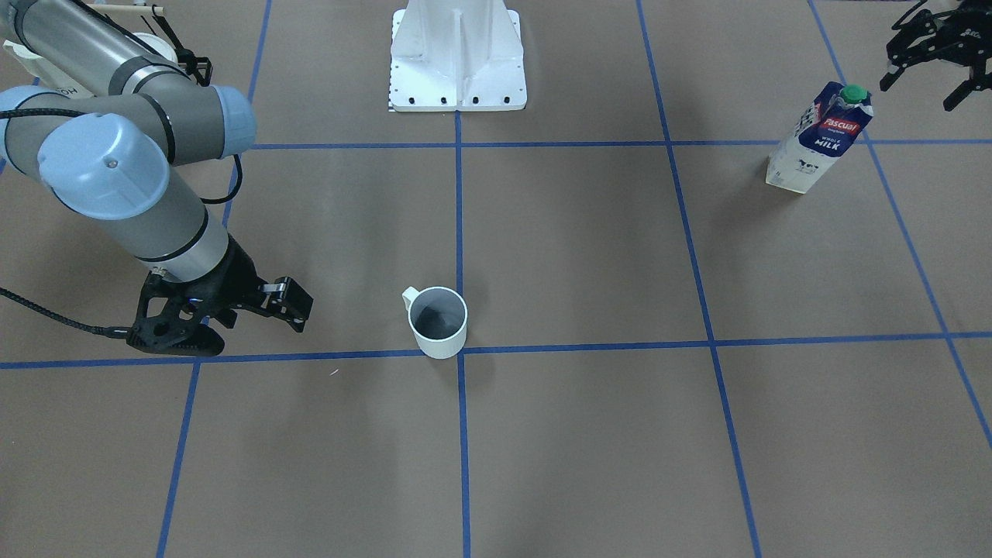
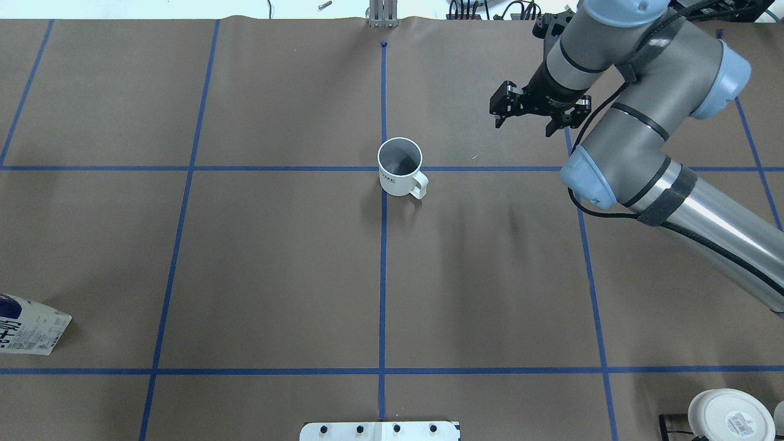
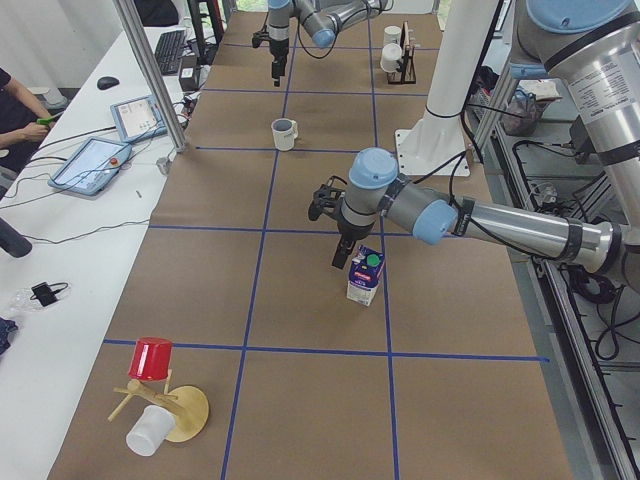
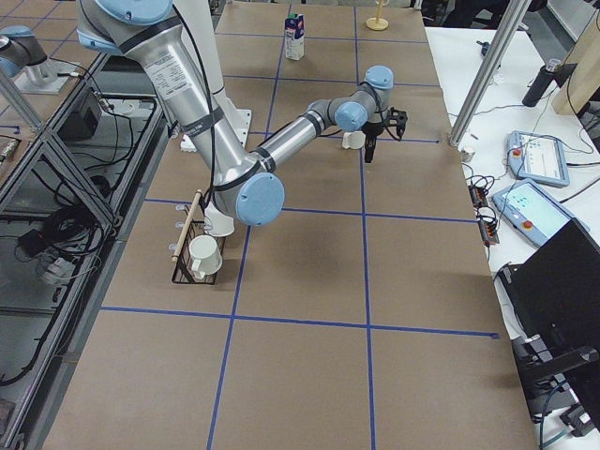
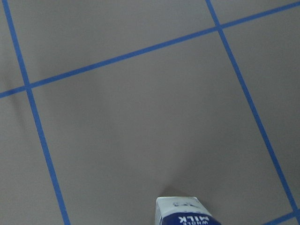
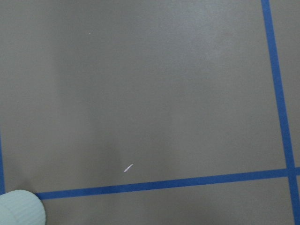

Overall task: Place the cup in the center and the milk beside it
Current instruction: 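Withdraw the right arm toward its rest pose while the left gripper grasps the milk carton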

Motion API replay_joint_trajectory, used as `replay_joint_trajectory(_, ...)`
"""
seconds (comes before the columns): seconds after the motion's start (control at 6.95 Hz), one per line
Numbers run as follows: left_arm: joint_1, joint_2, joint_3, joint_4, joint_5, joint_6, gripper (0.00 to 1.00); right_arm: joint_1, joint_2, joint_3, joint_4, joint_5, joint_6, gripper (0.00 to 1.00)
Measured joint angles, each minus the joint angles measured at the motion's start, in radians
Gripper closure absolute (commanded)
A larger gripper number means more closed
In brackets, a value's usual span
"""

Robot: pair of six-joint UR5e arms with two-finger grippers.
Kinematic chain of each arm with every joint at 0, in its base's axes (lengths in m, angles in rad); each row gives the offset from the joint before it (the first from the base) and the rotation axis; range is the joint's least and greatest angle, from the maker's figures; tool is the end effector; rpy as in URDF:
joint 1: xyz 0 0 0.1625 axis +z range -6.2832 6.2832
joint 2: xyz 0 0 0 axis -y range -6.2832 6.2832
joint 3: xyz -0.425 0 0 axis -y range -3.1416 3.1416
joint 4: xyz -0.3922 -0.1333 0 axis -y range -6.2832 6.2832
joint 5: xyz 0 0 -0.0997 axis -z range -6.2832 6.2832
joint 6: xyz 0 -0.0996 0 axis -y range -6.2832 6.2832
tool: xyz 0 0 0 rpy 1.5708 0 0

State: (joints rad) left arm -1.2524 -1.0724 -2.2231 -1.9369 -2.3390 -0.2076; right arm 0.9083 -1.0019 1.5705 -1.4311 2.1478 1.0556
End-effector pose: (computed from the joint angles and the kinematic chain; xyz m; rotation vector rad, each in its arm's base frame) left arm 0.0351 -0.3112 0.4883 0.2825 0.8551 0.3029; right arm -0.3618 -0.5922 0.3079 0.0312 -0.8813 0.1631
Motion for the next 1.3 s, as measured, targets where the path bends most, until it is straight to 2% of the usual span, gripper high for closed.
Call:
replay_joint_trajectory(0.43,0.063,0.038,0.001,-0.031,0.004,-0.047,0.02,0.064,-0.056,-0.006,0.051,0.048,-0.012,0.00)
replay_joint_trajectory(0.72,0.111,0.038,0.003,-0.047,0.005,-0.117,0.02,0.113,-0.079,-0.011,0.025,0.094,-0.077,0.00)
replay_joint_trajectory(1.3,0.180,0.011,0.029,-0.051,0.028,-0.161,0.02,0.151,-0.128,-0.008,0.001,0.112,-0.192,0.00)
